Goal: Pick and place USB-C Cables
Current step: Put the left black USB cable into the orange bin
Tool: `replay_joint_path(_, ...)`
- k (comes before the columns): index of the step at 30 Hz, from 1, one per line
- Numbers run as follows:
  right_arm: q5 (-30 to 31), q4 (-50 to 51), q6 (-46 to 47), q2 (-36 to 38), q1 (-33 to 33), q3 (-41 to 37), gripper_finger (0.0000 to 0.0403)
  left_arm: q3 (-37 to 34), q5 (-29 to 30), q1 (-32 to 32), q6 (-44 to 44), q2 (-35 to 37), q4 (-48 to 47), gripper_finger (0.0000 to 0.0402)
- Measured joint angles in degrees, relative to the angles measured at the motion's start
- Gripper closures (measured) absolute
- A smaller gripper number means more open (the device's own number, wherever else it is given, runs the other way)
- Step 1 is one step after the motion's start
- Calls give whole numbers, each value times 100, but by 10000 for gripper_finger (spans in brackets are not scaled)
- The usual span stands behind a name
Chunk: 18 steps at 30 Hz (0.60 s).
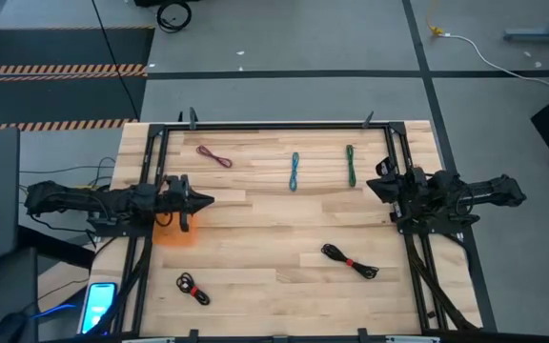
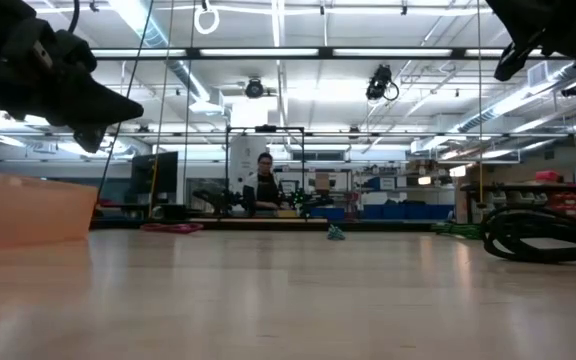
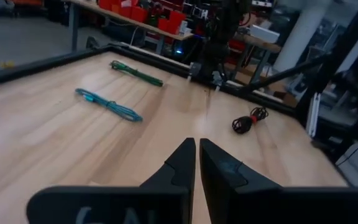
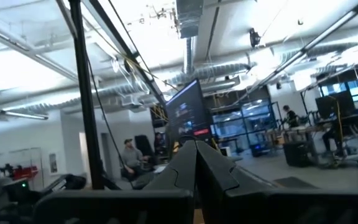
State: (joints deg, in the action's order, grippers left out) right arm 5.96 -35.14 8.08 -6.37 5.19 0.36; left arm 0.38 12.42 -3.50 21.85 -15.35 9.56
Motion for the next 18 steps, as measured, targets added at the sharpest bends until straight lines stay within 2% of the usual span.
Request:
replay_joint_path(5,2,-36,-15,0,0,0,391,-2,96,12,187,-2,264,372)
replay_joint_path(8,259,-133,-207,0,-2,0,391,-1,542,59,151,-1,1164,372)
replay_joint_path(10,703,-369,-496,0,-7,0,390,0,764,99,-233,-1,2039,372)
replay_joint_path(13,1193,-762,-877,1,-7,9,384,56,769,147,-1014,7,3198,371)
replay_joint_path(16,1502,-745,-1113,-2,-7,213,371,607,701,146,-1619,-4,3132,369)
replay_joint_path(18,1665,-743,-1259,-78,-7,457,357,1241,702,146,-1995,-9,2372,367)
